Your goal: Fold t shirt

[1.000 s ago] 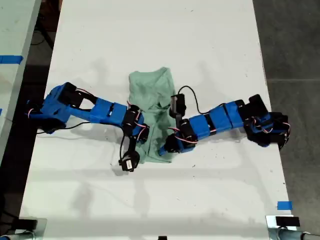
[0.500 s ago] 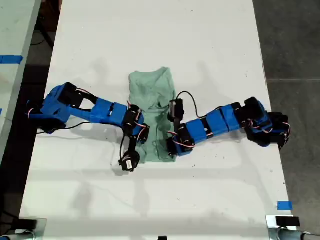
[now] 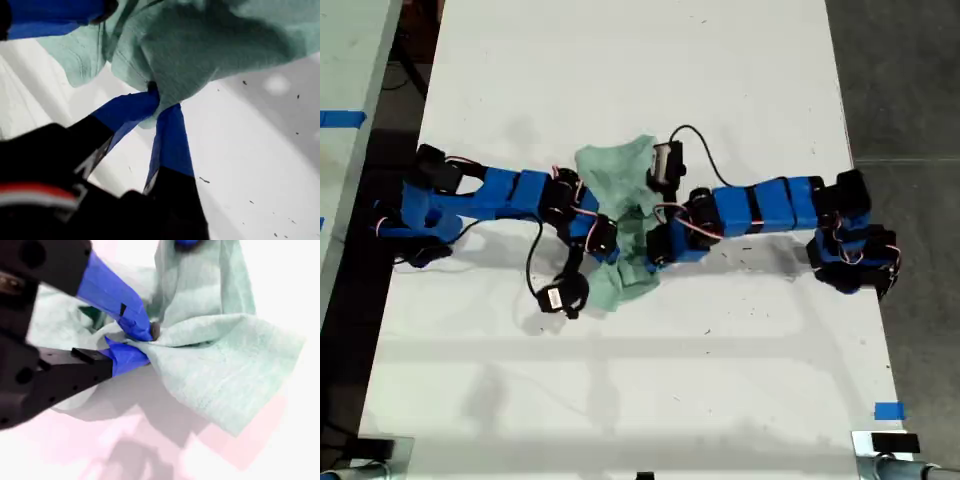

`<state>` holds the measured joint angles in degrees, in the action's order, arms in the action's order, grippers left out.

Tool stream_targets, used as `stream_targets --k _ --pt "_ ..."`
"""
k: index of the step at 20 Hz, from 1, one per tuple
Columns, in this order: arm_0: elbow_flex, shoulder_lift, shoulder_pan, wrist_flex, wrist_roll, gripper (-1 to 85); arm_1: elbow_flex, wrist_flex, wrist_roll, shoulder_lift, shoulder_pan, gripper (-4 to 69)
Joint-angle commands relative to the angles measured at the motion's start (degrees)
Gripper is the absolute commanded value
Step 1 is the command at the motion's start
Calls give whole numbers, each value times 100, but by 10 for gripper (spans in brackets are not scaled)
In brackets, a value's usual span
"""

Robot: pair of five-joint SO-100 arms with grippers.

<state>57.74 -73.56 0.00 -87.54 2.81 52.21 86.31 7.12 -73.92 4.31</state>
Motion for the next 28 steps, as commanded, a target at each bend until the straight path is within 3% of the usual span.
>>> stream_targets --k 1,4,10,19,21,22,24,26,28 --pt "-369 -1072 -853 -308 413 -1 -237 -141 642 -984 -703 5" --pt "-360 -1160 -1995 -396 1107 -1 -44 -536 1494 -1204 -1538 6" --pt "-413 -211 -3674 -211 2101 -1 343 -1960 2769 -694 -2944 6" --pt "-501 1090 -4702 158 3120 -1 62 -2479 3823 940 -4395 6" --pt "-519 1239 -4737 246 3287 96 -26 -2452 3779 1248 -4632 4" --pt "-519 1248 -4729 255 3322 128 -141 -2294 3709 1380 -4720 36" --pt "-633 1187 -4729 132 3375 228 -220 -1942 3507 1397 -4790 312" --pt "-633 800 -4781 -44 3357 244 -501 -1485 3498 1222 -4702 371" --pt "-633 220 -4825 -290 3313 245 -835 -1090 3524 958 -4544 383"
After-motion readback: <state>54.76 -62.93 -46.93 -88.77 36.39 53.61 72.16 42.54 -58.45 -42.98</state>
